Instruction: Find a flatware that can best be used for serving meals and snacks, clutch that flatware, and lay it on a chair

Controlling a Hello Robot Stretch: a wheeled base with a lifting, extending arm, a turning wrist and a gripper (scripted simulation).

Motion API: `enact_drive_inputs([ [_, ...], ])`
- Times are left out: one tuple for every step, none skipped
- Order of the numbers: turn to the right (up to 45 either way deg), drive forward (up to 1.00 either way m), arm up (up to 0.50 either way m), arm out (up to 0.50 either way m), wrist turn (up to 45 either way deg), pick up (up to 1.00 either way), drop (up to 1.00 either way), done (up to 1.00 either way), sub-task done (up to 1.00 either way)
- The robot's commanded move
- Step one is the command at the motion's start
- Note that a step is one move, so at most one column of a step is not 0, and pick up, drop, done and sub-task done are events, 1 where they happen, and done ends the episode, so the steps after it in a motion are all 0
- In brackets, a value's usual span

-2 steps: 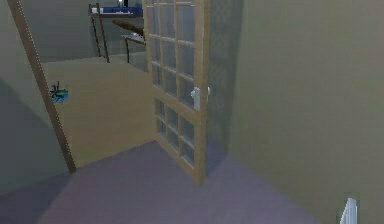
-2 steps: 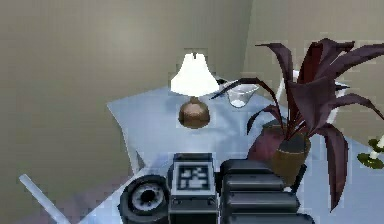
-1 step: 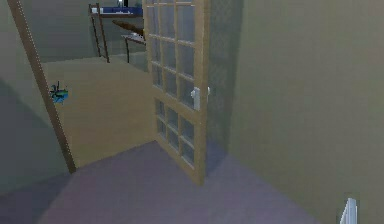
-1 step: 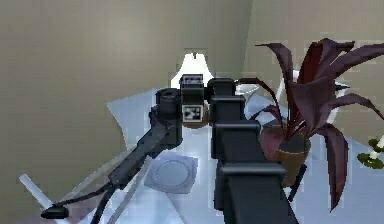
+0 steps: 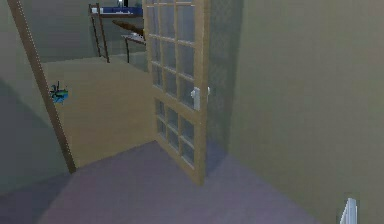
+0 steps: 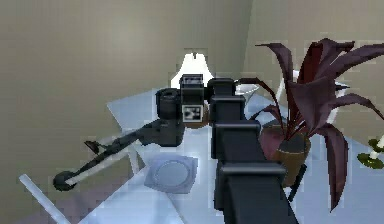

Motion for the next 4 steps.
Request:
enact_drive_inputs([
  [0.0, 0.0, 0.0, 0.0, 45.0, 0.0, 0.0, 0.0, 0.0],
  [0.0, 0.0, 0.0, 0.0, 42.0, 0.0, 0.0, 0.0, 0.0],
  [0.0, 0.0, -0.32, 0.0, 0.0, 0.0, 0.0, 0.0, 0.0],
  [0.0, 0.0, 0.0, 0.0, 0.0, 1.0, 0.0, 0.0, 0.0],
])
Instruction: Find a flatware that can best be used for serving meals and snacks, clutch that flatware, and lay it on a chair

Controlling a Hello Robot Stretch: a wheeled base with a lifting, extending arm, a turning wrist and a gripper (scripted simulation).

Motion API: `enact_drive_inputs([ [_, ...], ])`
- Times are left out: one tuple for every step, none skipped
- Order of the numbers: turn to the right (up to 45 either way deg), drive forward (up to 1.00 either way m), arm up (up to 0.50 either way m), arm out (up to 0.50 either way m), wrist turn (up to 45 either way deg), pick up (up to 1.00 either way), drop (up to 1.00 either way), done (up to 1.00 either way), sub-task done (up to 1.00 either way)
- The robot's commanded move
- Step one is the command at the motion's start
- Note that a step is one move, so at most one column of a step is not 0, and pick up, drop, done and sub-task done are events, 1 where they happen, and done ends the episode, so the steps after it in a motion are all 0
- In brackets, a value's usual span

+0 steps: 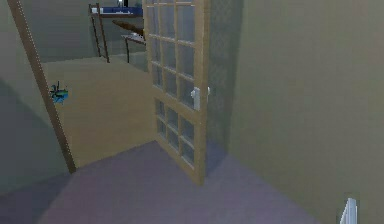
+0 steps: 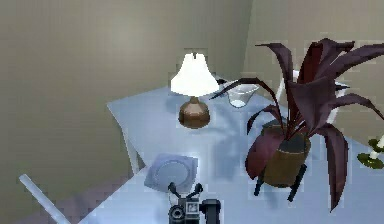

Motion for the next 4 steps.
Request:
enact_drive_inputs([
  [0.0, 0.0, 0.1, 0.0, 0.0, 0.0, 0.0, 0.0, 0.0],
  [0.0, 0.0, 0.22, 0.0, 0.0, 0.0, 0.0, 0.0, 0.0],
  [0.0, 0.0, 0.0, 0.0, -45.0, 0.0, 0.0, 0.0, 0.0],
  [0.0, 0.0, 0.0, 0.0, -45.0, 0.0, 0.0, 0.0, 0.0],
])
